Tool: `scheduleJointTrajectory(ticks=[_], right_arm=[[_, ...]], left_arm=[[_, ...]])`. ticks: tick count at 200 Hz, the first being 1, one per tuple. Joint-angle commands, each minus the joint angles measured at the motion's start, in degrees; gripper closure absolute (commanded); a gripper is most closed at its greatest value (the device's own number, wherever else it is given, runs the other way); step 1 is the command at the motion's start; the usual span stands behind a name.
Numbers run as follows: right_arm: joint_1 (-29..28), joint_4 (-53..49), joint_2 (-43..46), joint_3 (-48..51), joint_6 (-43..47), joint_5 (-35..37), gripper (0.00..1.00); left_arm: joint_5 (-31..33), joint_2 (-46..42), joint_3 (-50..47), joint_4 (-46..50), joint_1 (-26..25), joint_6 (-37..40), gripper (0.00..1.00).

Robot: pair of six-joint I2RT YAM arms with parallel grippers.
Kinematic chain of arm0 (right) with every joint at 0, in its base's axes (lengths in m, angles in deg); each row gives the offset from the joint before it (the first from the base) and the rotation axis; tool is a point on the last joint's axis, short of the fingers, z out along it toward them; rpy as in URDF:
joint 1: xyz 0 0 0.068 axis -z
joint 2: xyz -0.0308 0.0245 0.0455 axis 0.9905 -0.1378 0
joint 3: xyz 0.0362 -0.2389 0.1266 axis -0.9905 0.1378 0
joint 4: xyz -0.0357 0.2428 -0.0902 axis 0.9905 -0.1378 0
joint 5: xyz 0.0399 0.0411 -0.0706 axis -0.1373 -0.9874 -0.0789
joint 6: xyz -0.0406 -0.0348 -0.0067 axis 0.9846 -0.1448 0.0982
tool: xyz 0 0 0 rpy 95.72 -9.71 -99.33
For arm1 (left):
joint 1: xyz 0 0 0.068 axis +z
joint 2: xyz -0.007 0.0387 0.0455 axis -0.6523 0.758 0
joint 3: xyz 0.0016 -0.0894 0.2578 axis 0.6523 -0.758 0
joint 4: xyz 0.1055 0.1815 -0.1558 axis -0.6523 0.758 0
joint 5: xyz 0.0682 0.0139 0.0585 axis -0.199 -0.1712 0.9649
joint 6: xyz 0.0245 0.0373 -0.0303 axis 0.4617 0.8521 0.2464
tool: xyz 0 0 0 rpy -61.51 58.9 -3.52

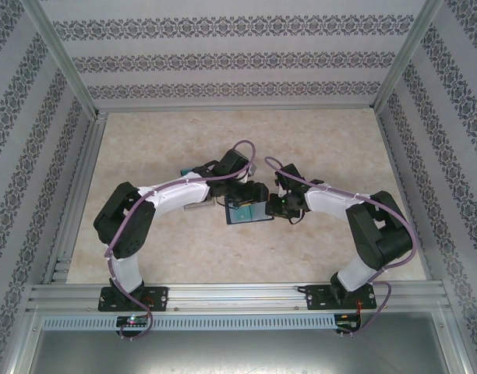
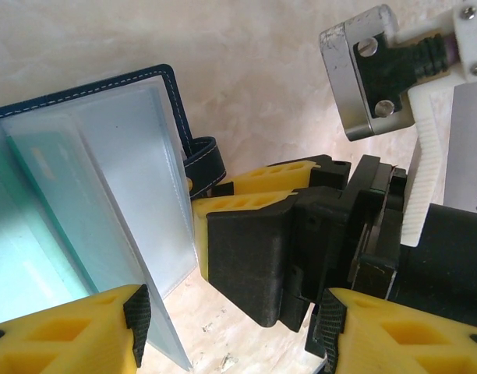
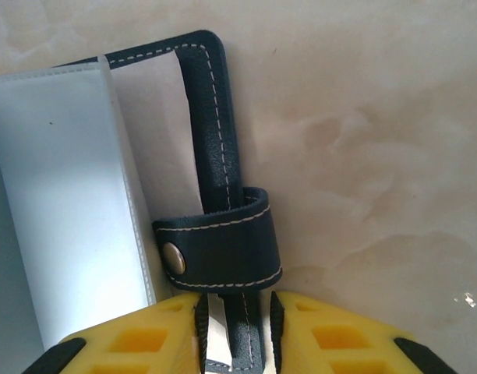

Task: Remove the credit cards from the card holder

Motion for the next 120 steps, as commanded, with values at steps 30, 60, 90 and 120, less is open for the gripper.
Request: scheduleJointTrajectory(ticks=[30, 60, 90, 120], right_arm=[[1.5, -0.9, 1.7, 0.8, -0.5, 1.7, 0.68], [1.5, -1.3, 2.3, 0.6, -0.5, 1.7, 0.69], [1.6, -2.0, 3.7, 0.6, -0.2, 2.6, 0.68], [1.7, -3.1, 4.9, -0.8, 0.0, 3.2, 0.68]], left_arm=[[-3.5, 4.4, 3.4, -0.3, -0.6, 2.1, 0.38], [-1.7, 4.0, 3.6, 0.3, -0.5, 2.1, 0.39], [1.9, 0.0, 0.1, 1.0, 0.5, 0.9, 0.39], [6.4, -6.2, -6.7, 1.0, 2.1, -1.6, 0.42]])
